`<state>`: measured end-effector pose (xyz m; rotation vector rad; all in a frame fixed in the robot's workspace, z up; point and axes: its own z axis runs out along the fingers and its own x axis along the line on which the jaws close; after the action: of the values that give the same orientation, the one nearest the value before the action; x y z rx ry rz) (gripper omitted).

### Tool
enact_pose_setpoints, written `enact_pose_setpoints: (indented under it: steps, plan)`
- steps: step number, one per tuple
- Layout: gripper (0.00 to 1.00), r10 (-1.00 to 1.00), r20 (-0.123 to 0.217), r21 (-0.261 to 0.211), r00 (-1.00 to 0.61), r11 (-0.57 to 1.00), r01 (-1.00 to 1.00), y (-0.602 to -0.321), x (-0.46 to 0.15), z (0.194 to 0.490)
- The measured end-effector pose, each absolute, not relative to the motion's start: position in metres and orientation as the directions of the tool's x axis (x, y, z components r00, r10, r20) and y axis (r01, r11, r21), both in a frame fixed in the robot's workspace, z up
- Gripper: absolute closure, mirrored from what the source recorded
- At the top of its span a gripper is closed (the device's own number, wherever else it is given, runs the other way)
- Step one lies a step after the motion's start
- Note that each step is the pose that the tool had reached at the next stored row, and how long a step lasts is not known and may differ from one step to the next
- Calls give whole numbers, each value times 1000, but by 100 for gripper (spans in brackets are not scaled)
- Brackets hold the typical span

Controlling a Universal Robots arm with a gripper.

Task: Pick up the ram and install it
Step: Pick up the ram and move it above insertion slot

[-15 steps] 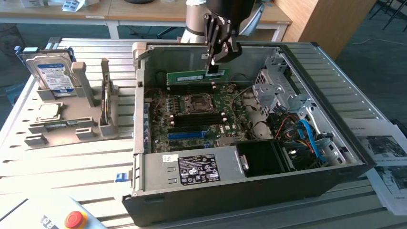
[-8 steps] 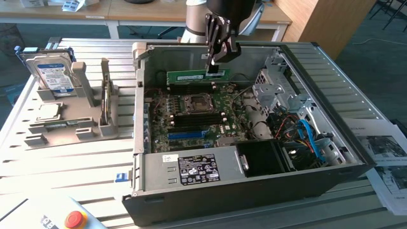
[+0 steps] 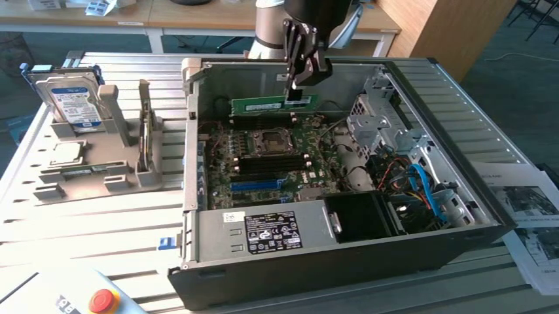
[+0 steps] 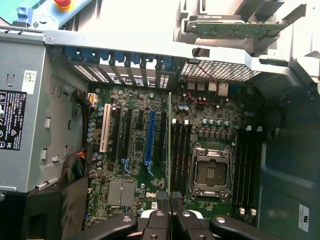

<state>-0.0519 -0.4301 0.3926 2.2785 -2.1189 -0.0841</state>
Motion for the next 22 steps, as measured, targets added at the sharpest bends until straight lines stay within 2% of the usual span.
enact_pose_setpoints:
  steps: [22]
  plan:
    - [88,-997,-20,58,70,-71,-996,-422,-44,392]
